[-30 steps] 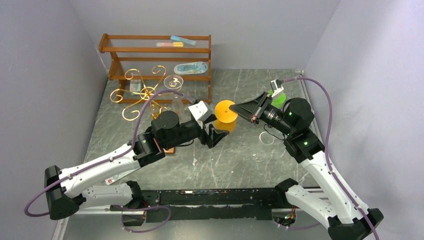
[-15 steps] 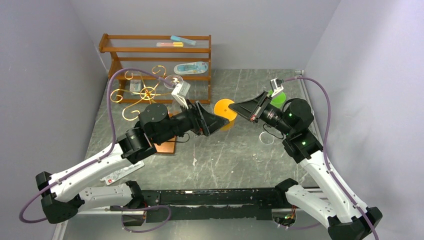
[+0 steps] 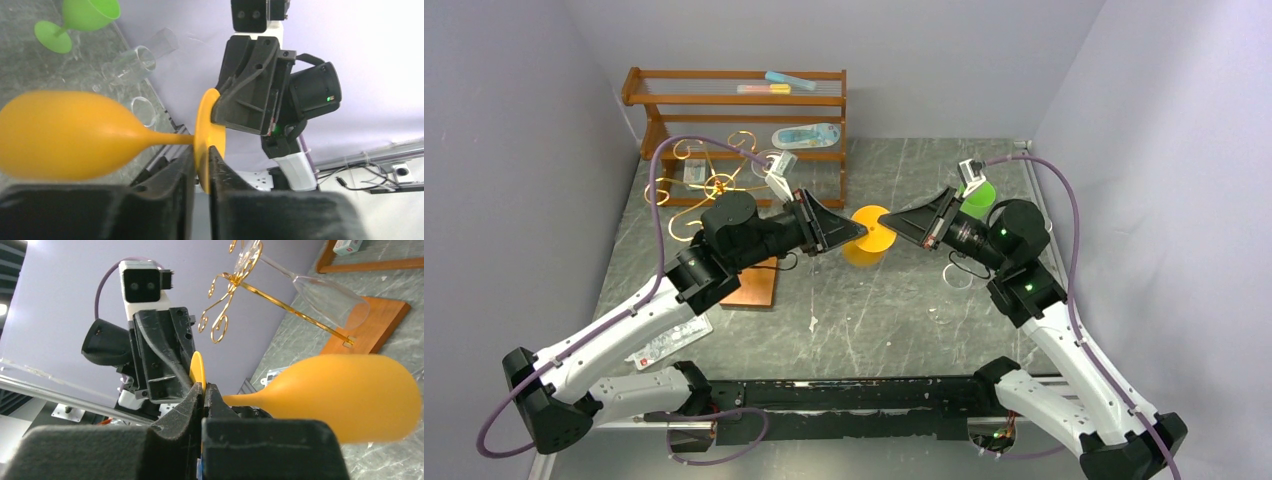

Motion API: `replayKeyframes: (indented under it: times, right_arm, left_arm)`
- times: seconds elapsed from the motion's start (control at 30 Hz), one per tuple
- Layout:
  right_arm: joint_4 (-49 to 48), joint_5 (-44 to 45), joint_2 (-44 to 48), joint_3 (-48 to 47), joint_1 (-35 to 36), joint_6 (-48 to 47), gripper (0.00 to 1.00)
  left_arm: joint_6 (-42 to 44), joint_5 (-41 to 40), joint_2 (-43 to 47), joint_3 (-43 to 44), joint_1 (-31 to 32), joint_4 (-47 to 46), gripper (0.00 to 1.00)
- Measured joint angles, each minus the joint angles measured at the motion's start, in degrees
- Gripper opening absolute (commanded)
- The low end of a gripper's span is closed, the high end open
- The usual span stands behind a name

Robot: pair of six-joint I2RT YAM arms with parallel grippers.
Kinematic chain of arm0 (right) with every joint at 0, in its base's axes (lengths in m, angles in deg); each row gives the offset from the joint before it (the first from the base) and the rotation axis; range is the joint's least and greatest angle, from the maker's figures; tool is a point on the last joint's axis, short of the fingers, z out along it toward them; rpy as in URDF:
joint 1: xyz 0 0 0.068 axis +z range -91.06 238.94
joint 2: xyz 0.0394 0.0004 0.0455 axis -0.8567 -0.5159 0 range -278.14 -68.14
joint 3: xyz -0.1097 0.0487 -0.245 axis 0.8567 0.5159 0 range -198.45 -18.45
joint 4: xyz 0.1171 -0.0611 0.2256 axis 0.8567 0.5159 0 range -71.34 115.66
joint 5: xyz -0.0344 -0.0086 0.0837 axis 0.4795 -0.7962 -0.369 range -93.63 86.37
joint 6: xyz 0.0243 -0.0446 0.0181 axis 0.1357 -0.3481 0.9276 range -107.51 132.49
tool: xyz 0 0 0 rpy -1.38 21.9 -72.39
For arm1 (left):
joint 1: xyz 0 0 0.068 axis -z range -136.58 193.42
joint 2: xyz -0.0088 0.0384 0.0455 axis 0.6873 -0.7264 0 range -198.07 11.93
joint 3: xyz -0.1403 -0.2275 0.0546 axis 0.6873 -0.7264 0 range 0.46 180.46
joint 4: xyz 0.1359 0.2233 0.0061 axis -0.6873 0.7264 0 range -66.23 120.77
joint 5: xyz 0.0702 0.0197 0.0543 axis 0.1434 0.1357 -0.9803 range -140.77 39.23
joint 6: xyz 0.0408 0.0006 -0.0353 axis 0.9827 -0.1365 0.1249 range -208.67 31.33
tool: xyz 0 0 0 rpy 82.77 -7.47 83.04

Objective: Place the wine glass upside down on the wine glass rack

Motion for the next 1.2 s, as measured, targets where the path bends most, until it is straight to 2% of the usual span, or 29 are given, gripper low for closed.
replayKeyframes:
  times: [0.07, 0.17, 0.23, 0.3, 0.37, 0.47, 0.63, 0.9, 1.2]
  right_arm:
    - [-0.3, -0.5, -0.2, 0.0, 0.0, 0.0, 0.04]
    - [-0.4, -0.5, -0.6, 0.0, 0.0, -0.6, 0.38]
    - [0.1, -0.3, -0.9, 0.0, 0.0, -0.9, 0.56]
    - [0.4, -0.1, -1.0, 0.0, 0.0, -1.0, 0.69]
    - [0.6, 0.6, -1.0, -0.2, 0.0, -1.3, 0.77]
    - [0.7, 2.0, -0.6, -0.3, 0.0, -2.0, 0.81]
    - [0.8, 4.1, 0.6, -0.4, 0.0, -2.5, 0.83]
    - [1.6, 5.8, 1.1, -0.4, 0.0, -3.0, 0.83]
    - [2.2, 6.9, 1.8, -0.4, 0.0, -3.3, 0.83]
  left_arm:
    - [-0.2, 0.8, -0.1, 0.0, -0.2, 0.2, 0.05]
    - [-0.1, 1.7, -0.4, 0.3, -0.6, 0.5, 0.05]
    - [0.9, 1.7, -0.7, 1.6, -0.6, 2.4, 0.05]
    - [2.1, 1.6, -0.7, 3.5, -0.6, 4.9, 0.05]
    - [3.2, 1.2, -0.6, 5.7, -0.8, 7.1, 0.05]
    - [4.6, -0.2, -0.3, 9.1, -1.2, 10.8, 0.05]
    - [6.1, -3.4, 1.2, 12.1, -3.8, 16.6, 0.05]
    - [6.4, -9.8, 2.6, 12.2, -8.4, 23.8, 0.05]
    - [6.2, -21.8, 7.3, 12.2, -10.4, 29.7, 0.05]
